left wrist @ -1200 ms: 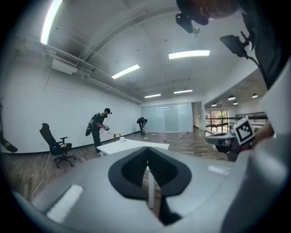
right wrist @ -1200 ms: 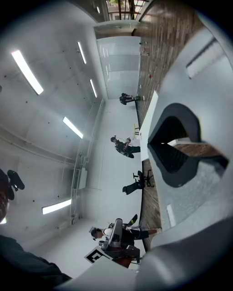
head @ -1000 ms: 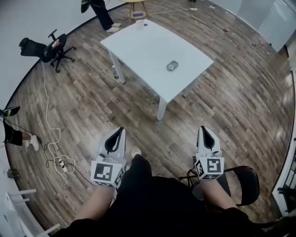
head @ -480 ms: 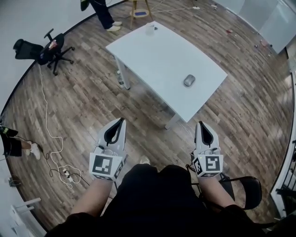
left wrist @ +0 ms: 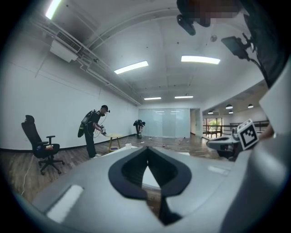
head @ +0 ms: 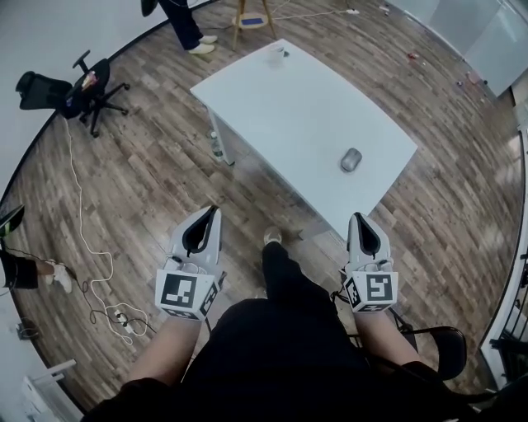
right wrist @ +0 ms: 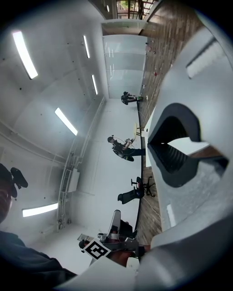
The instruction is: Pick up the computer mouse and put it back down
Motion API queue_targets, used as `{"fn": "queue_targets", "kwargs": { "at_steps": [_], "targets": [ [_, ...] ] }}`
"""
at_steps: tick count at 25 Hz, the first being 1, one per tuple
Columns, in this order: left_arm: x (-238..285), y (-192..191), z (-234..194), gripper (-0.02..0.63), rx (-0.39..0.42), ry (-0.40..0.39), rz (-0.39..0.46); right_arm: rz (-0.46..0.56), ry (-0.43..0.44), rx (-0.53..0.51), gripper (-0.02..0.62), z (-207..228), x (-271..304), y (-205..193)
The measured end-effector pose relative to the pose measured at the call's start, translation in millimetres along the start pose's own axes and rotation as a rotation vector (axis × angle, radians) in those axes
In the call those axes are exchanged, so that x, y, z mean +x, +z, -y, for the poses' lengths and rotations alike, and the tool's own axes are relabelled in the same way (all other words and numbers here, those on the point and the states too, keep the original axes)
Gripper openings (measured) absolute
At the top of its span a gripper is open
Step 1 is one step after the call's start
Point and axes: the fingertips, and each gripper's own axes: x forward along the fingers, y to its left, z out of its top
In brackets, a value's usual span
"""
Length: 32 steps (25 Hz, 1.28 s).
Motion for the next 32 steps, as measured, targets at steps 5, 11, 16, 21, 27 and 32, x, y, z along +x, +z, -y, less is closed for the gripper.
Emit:
{"fn": "queue_targets", "kwargs": {
  "at_steps": [5,11,16,21,27,32],
  "targets": [
    [34.2,10.3,-36.8,0.0,0.027,0.031,-0.017,0.013,0.012,0.032,0.002,5.1,59.5,3.4],
    [94.0,31.5,-65.7,0.0,0.072,0.024,-0.016,0.053,0.01,-0.01,0.002,19.2,124.9,18.0],
    [143.9,40.2,-84.8,0.0,0.086,0.005,-0.04,0.063,0.021,-0.034,0.002,30.3,177.4,25.5],
    [183.4,57.6,-103.9,0.0,0.104,0.007,-0.02,0.054,0.029,0.002,0.002,38.7,218.4,34.7],
    [219.4,64.3,-110.1,0.0,0.12,-0.037,-0.014,0.013,-0.019,0.005,0.002,57.0,233.2,24.9],
    [258.6,57.9,-120.9,0.0,0.127,-0.145,-0.023,-0.029,-0.132,0.033,0.002,67.1,240.2,13.6]
  ]
}}
